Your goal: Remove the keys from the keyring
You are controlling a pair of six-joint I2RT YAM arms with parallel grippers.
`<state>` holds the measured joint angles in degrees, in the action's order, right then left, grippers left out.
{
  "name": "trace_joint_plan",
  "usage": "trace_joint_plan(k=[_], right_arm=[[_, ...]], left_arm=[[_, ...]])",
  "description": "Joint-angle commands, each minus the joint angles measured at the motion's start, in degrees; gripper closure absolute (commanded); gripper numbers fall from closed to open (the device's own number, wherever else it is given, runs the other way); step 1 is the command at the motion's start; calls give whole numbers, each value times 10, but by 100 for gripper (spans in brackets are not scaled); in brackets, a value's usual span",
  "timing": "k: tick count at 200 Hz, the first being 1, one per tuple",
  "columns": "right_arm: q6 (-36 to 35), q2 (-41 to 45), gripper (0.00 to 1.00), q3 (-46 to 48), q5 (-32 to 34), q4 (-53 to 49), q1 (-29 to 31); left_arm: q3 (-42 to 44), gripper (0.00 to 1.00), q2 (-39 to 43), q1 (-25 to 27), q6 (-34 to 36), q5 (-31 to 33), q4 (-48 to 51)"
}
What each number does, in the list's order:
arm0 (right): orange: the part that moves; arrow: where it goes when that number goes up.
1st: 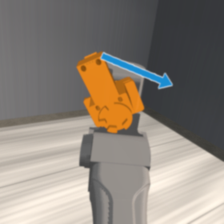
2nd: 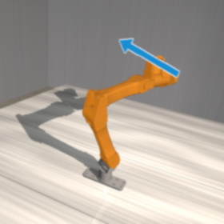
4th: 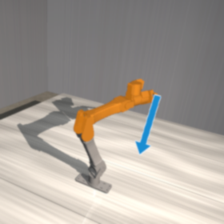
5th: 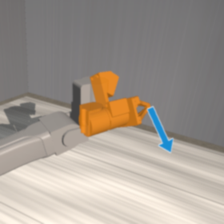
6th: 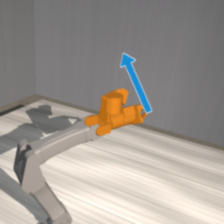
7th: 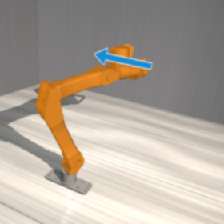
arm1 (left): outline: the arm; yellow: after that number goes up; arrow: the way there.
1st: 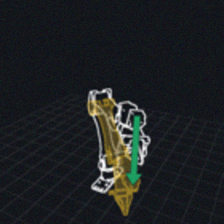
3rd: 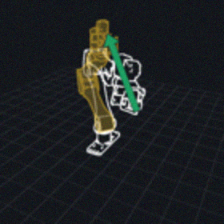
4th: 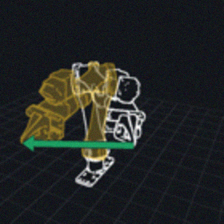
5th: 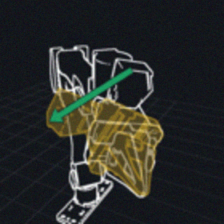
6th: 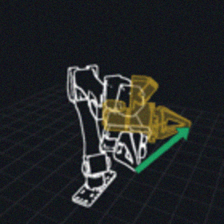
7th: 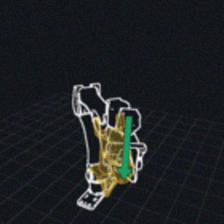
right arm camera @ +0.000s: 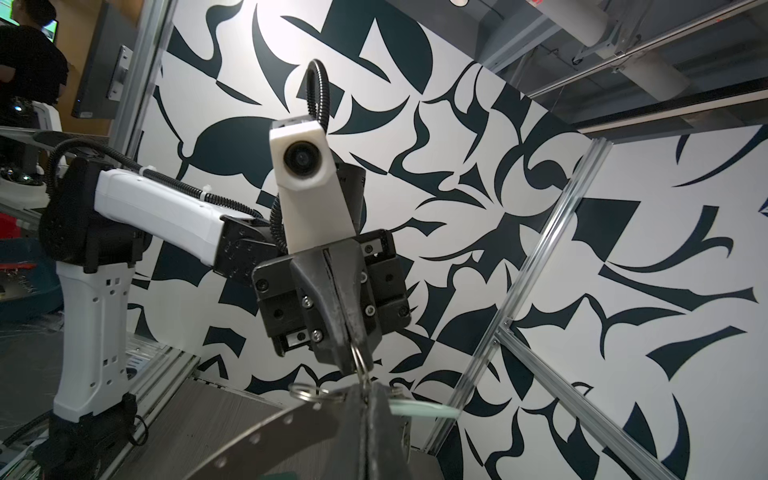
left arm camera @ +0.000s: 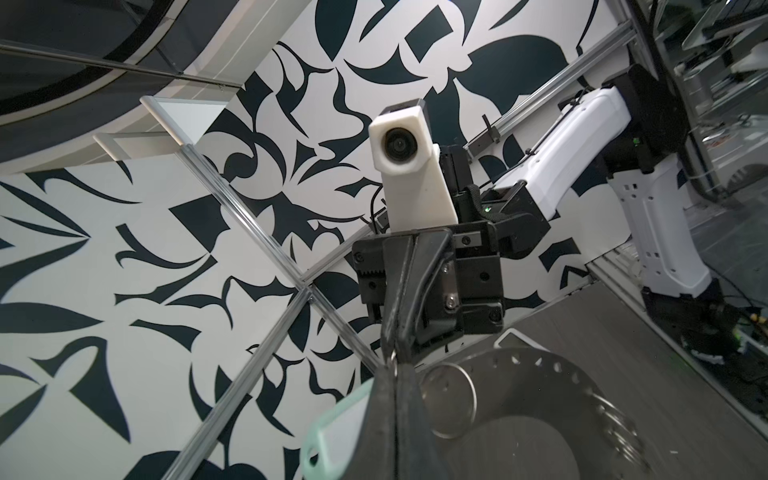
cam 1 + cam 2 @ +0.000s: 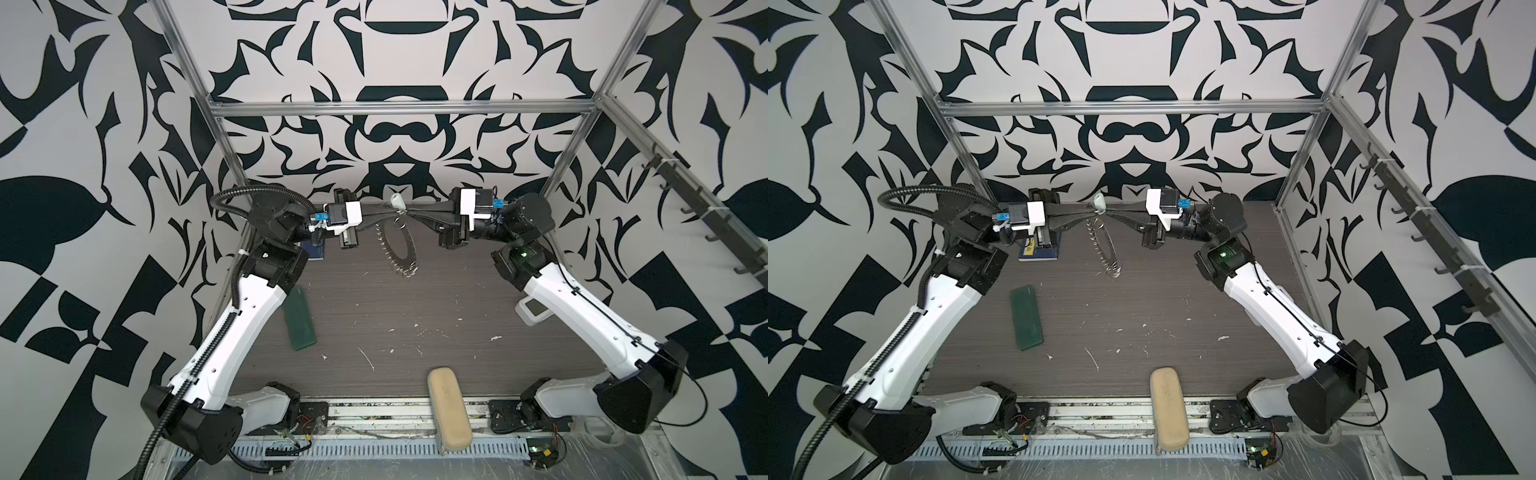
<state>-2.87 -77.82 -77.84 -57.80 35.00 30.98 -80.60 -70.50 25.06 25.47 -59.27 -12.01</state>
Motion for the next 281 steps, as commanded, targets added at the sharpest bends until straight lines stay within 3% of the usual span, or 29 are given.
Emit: trace_joint_plan(k=[1,21,84,126,161,214,262,281], right_arm=[[23,12,100,-63,69,81,-12],[-23,19,100,-66,70,49,-11],[-258,46,100,-120,62,-193,-8],[-442,56,100,-165,92,-384,-3],[-592,45,100,-205,157,-524,31],[-774,35,100,-208,303,-635,90],[-877,34,100,-168,422,-682,111],[-912,39,100,-142,460,-688,115]], left_arm=[[1,100,-3,12,115,-53,205],[-23,100,-13,12,105,-54,234],[-54,100,-20,12,119,-22,325],[-82,100,-47,6,116,-17,389],[-69,100,-66,-2,91,-48,391],[20,100,-78,-1,2,-90,261],[170,100,-80,1,-184,-97,-75],[198,100,-92,10,-220,-83,-152]])
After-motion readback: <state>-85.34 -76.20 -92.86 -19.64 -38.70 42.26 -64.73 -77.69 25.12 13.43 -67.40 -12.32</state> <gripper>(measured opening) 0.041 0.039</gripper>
